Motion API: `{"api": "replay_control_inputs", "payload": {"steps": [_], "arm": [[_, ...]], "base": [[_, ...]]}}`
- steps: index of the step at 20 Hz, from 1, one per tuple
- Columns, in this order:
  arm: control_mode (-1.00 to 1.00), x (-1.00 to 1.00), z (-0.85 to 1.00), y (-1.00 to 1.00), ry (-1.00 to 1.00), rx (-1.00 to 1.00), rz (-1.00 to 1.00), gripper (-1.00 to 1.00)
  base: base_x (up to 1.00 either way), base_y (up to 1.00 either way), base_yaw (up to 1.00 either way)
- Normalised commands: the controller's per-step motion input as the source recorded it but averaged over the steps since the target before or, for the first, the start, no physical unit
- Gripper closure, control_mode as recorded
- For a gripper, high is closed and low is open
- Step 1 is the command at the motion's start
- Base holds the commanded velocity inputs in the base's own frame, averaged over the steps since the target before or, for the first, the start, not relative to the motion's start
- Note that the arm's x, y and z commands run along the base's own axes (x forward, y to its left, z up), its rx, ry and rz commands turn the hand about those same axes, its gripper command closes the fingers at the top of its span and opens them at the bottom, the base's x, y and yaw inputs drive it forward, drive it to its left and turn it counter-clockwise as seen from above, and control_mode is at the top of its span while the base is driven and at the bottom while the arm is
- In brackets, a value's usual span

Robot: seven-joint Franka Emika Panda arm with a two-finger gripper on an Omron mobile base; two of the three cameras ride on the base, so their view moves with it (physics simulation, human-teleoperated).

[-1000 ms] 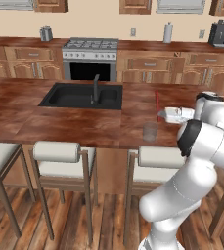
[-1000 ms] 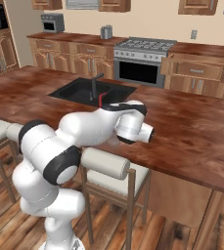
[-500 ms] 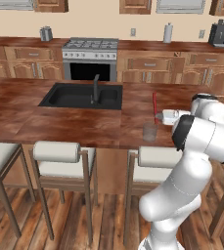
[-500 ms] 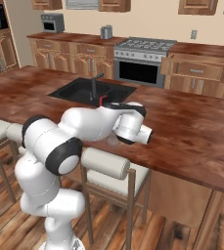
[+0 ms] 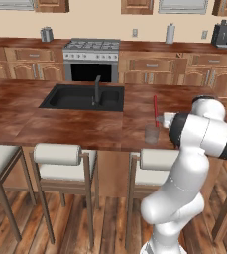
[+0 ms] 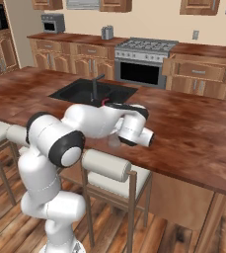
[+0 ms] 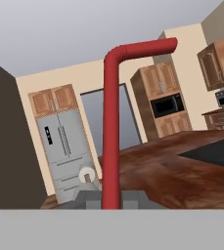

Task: Take a straw from the drawer in front and place it inside the glass cup on the dining counter.

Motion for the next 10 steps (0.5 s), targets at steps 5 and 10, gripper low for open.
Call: {"api": "replay_control_inputs", "payload": {"steps": [5, 10], "arm": [[-1.00, 0.10, -0.09, -0.11, 0.00, 0.00, 0.00, 1.00], [-1.00, 0.17, -0.15, -0.02, 0.00, 0.00, 0.00, 1.00]], "base": [[0.00, 0.00, 0.00], [0.00, 0.00, 0.00]]}}
